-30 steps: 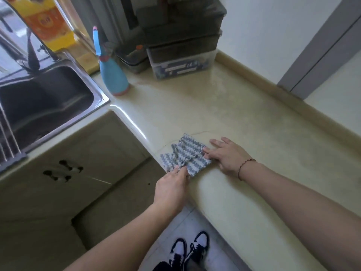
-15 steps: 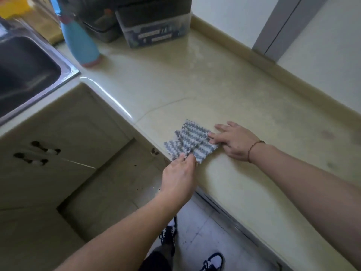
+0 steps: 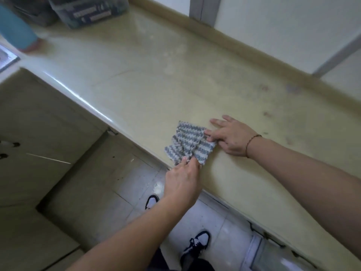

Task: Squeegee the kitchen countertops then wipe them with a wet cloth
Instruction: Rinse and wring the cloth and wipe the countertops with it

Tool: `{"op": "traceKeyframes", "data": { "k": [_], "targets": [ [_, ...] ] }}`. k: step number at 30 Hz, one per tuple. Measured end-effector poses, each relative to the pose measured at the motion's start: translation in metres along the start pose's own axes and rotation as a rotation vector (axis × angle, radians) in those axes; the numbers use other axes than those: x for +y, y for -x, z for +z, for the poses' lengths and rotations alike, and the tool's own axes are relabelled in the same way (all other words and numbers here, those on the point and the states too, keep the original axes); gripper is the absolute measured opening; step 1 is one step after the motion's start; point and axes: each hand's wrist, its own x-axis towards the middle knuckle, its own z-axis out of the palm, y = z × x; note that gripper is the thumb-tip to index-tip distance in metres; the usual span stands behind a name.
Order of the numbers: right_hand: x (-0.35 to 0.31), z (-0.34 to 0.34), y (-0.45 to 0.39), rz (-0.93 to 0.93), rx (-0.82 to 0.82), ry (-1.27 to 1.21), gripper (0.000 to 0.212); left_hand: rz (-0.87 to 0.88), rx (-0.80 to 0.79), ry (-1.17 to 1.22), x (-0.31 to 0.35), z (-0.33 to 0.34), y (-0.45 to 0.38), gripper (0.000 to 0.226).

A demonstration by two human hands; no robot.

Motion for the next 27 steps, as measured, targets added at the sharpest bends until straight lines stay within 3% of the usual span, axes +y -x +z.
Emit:
{"op": "traceKeyframes", "data": {
  "k": [3,9,18,20,27],
  "targets": [
    [0.010,0.016,0.043,0.021,-0.021,-0.010,0.059,0.031,-0.018,0.001,0.033,0.017,0.017,0.015],
    [0.026,0.044,0.112,0.072,0.007,-0.034,0.045,0.072,-0.039,-0.001,0.086,0.046,0.044,0.009],
    [0.050,0.075,0.204,0.204,-0.047,-0.045,0.067,0.196,-0.025,-0.010,0.161,0.082,0.074,0.006],
    [0.054,0.084,0.225,0.229,-0.050,-0.044,0.062,0.219,-0.028,-0.013,0.176,0.089,0.082,0.003],
    [0.069,0.107,0.286,0.335,-0.081,-0.030,0.054,0.401,-0.066,-0.060,0.226,0.114,0.095,0.025]
  ]
}}
